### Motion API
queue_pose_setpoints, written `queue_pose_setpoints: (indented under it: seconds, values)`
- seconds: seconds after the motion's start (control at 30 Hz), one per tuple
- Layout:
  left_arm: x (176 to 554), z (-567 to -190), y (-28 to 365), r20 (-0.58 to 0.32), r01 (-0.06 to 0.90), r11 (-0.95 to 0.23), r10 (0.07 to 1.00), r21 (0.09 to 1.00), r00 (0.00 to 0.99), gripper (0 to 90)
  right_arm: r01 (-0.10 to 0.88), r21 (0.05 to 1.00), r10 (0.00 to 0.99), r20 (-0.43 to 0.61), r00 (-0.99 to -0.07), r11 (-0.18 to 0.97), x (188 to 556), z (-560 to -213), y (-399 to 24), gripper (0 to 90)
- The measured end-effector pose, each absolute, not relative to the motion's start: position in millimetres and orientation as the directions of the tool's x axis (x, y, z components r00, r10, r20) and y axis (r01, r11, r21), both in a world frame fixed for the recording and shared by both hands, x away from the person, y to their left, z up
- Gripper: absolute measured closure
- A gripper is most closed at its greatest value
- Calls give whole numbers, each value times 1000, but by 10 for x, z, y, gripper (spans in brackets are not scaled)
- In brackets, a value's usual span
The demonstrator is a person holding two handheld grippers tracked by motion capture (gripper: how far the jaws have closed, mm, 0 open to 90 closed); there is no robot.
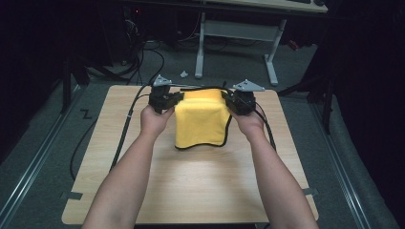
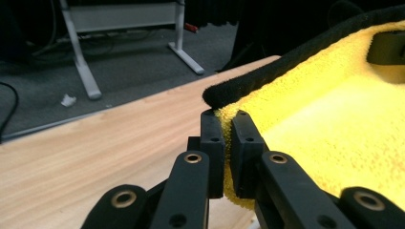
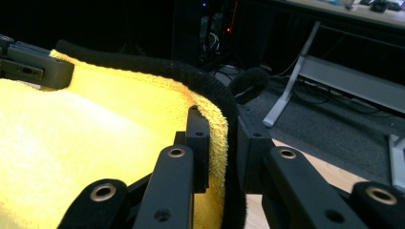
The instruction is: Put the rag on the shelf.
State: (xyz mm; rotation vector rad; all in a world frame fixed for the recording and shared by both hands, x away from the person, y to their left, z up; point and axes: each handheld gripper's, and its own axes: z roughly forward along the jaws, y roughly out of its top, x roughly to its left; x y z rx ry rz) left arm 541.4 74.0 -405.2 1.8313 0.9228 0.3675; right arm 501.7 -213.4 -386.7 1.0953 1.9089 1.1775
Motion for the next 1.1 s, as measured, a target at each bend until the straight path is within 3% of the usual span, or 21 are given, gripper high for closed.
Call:
queue_pose_setpoints:
  seconds: [1.1]
  values:
    - [5374,-4570,808,-303,553,-166,693,816,655,851,470,860,883,52,-466,197,5050,-4394,-2278,759]
